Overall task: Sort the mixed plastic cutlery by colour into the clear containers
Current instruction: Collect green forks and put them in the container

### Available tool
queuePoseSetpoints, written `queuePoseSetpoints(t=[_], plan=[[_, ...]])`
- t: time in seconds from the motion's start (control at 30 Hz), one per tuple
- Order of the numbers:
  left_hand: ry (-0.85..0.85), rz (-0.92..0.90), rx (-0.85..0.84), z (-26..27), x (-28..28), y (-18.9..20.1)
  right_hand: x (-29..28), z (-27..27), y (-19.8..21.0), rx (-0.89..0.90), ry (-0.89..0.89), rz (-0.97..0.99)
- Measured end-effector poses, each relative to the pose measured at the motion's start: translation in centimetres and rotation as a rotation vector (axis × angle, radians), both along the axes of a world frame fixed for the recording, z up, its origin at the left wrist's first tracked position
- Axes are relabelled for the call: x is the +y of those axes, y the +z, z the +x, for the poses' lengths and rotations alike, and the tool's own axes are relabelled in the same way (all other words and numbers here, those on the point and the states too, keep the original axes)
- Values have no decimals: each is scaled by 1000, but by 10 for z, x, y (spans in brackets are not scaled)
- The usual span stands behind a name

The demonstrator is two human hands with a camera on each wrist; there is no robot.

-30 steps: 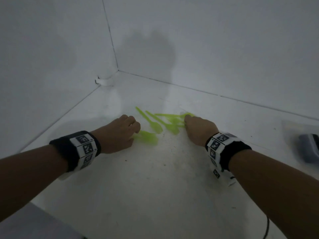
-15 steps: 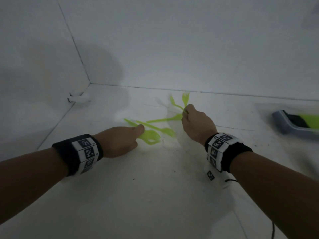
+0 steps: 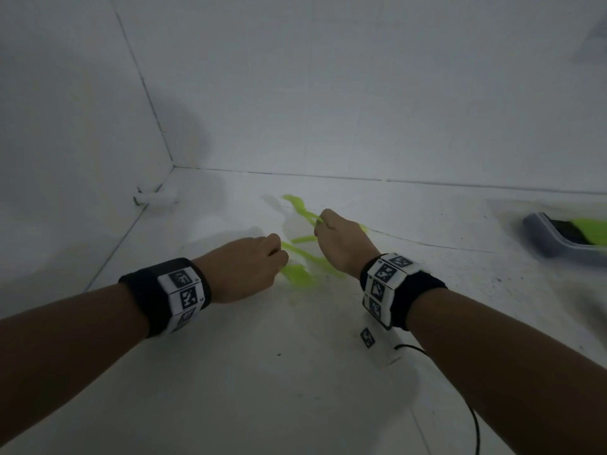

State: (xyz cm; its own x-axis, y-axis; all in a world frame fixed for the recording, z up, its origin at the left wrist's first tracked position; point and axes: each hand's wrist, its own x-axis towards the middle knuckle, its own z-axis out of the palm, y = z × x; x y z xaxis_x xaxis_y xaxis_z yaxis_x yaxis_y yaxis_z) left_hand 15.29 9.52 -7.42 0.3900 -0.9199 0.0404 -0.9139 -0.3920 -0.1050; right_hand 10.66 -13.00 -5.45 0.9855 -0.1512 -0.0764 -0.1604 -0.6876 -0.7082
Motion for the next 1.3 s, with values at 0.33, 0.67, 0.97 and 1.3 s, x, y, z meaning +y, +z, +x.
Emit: queuePoseSetpoints(t=[0.33,0.67,0.97,1.3], plan=[[131,-25,166,11,42,-20,16,6,-22,106,167,-492],[260,167,445,6,28,8,-22,-4,-6,-138,66,-647],[270,-43,436,8,-20,25,-80,-34,-5,-176,-297,-234],[301,20,307,42,-144,4,-118,-92,-8,25,-420,-139]])
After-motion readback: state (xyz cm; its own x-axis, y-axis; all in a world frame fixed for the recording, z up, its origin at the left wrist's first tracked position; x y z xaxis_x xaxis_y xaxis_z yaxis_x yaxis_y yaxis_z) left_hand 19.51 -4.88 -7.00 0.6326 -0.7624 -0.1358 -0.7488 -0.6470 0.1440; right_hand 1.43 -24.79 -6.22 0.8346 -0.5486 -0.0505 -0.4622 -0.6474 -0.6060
